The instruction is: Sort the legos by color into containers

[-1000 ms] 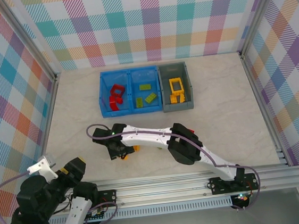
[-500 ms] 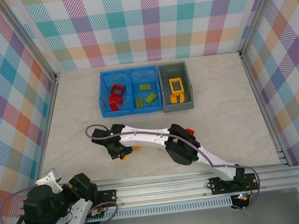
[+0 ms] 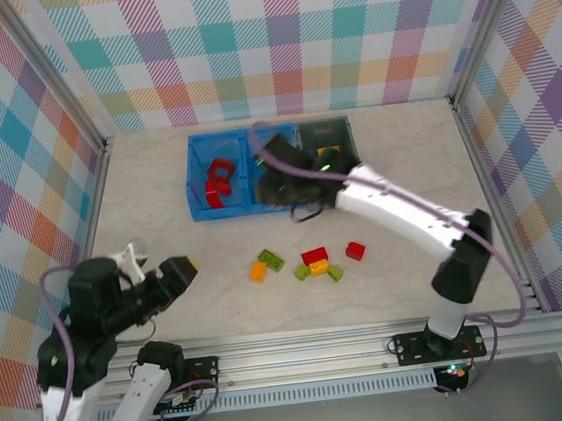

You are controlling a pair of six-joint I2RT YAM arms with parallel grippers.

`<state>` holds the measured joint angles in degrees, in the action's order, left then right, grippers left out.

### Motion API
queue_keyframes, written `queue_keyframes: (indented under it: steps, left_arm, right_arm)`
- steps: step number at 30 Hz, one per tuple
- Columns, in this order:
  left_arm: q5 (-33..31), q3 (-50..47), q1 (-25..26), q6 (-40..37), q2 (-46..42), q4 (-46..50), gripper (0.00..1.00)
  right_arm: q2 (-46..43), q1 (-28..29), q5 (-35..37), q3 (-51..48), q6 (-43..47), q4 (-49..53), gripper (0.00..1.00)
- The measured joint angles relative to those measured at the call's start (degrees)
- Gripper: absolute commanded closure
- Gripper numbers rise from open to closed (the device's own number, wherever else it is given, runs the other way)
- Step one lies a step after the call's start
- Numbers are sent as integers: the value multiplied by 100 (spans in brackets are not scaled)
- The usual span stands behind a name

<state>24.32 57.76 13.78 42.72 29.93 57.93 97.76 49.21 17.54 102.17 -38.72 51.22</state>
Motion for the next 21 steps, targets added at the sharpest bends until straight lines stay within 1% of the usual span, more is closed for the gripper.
queue_keyframes:
  steps: [2,4,6,7,10,13,16,21]
  left_arm:
    - [76,-68,66,35,435,-496,37]
    - [-7,-92,393,70,859,-925,37]
    - [-293,-83,1051,79,1300,-1338,37]
    - [-538,-57,1534,74,1598,-1534,37]
    - [-1287,142,2726,4,2468,-2020,37]
    - [-2033,437,3488,-107,3456,-2470,36]
    - [-2625,953,3884,-302,4352,-2736,37]
    - [-3368,2424,4223,-660,5862,-3034,37]
  right_arm:
    - [-166,-721,-96,-225,225,-133,68]
    - [-107,-1329,-317,-391,492,-236,69]
    - [107,-1753,-610,-404,715,-282,69]
    - [258,-1945,-772,-402,839,-361,68]
    - [822,-2385,-1237,-271,1145,-529,68]
    - [1510,-2677,-1639,157,1386,-636,68]
    - [2218,-2841,-1923,857,1558,-625,67]
    - [3163,-2979,-2262,1926,1711,-577,67]
